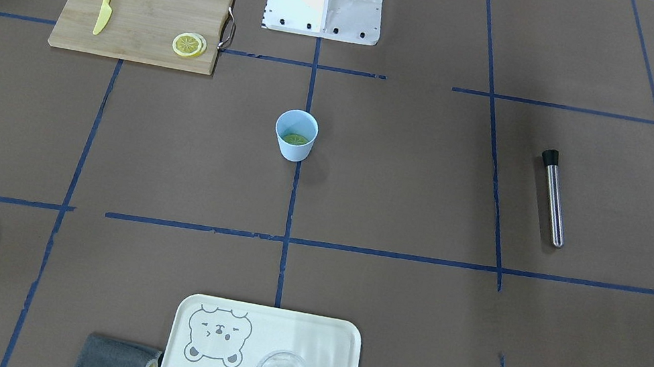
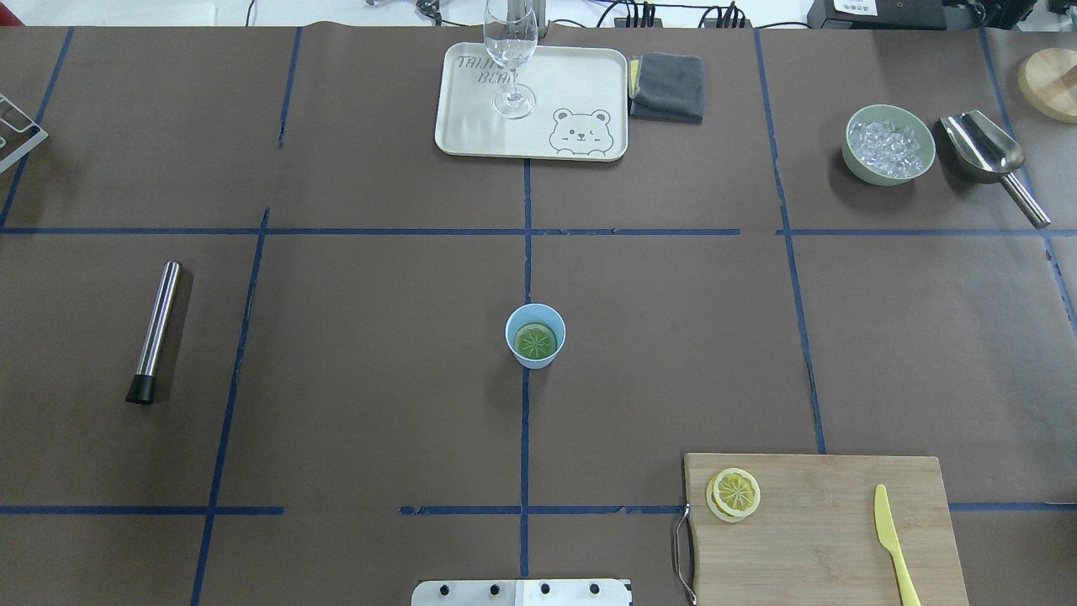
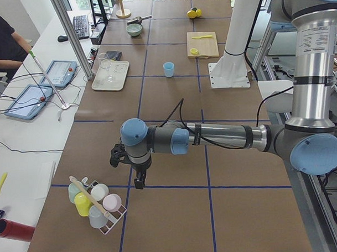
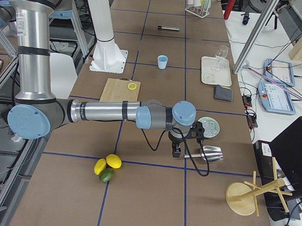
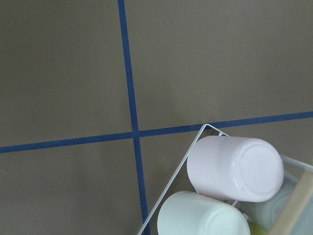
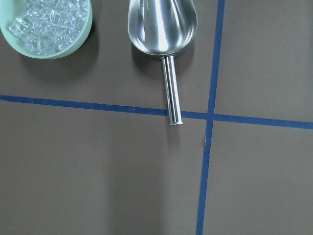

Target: Squeeze lemon into cup

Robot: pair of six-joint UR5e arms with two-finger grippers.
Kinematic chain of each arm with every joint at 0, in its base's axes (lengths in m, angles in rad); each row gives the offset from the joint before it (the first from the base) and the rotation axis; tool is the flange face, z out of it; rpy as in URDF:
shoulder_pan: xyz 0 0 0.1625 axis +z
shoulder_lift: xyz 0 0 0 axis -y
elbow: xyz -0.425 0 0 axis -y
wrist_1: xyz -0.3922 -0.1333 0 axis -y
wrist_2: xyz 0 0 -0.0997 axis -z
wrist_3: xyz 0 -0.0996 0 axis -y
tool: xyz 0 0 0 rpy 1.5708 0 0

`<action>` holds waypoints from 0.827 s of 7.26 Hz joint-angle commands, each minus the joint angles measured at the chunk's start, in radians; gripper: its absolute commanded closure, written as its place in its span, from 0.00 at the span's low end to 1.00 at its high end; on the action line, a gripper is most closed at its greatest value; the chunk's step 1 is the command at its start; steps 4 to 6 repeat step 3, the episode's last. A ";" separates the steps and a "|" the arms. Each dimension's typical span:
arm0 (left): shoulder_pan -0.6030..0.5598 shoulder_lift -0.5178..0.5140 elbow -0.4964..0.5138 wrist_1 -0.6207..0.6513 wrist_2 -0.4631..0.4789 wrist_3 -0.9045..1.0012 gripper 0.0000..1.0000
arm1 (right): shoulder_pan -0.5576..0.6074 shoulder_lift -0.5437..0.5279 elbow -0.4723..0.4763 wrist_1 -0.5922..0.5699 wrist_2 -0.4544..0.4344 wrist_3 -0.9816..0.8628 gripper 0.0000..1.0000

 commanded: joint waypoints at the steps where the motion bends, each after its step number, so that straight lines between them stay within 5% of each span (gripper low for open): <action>1: 0.000 -0.004 0.000 0.000 0.001 0.000 0.00 | 0.000 0.004 0.003 0.000 0.000 -0.001 0.00; 6: -0.002 -0.010 0.000 0.000 0.001 0.000 0.00 | 0.000 0.004 0.000 0.021 0.000 0.002 0.00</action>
